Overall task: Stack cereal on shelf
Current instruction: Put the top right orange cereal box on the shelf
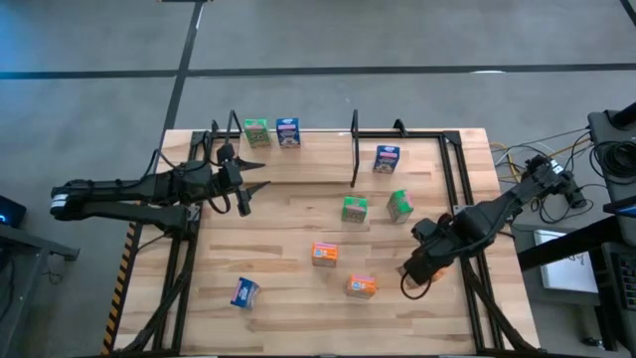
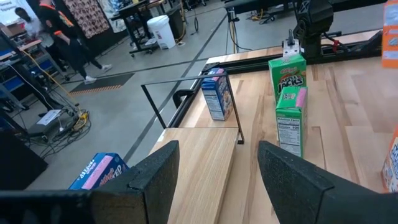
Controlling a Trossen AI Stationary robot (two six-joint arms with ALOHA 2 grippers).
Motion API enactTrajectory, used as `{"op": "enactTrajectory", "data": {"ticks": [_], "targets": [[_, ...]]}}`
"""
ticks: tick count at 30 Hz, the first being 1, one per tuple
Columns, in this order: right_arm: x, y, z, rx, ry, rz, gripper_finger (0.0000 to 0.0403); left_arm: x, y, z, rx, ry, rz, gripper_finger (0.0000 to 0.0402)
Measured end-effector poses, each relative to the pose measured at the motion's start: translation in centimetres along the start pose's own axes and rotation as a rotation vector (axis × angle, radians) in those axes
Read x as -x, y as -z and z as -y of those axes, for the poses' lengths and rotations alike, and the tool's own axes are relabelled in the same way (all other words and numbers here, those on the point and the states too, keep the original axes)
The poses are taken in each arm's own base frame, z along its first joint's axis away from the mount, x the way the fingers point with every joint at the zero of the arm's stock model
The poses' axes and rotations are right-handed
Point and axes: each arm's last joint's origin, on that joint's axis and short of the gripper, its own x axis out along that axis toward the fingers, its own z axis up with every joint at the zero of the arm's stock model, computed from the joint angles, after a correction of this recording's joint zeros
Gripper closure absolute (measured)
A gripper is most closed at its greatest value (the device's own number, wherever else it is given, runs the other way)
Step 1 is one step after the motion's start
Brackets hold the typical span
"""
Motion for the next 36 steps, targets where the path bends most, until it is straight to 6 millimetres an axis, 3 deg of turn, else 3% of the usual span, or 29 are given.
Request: {"op": "enactTrajectory", "data": {"ticks": [8,13,22,36], "targets": [[4.5,-0.2,-1.7,0.076,-0.202,0.227,0.0270,0.0,0.0,0.0,0.000,0.000,0.000,0.0200],[6.5,-1.8,-3.1,0.181,-0.336,0.472,0.0269,0.0,-0.4,-0.1,0.007,-0.009,0.038,0.0200],[7.7,-7.7,-4.9,0.388,-0.368,0.720,0.0270,0.0,-0.7,-0.2,0.002,-0.016,0.066,0.0200],[9.7,-16.9,-4.1,0.549,-0.173,0.816,0.0270,0.5,-0.7,-0.3,0.009,-0.021,0.086,0.0200]]}}
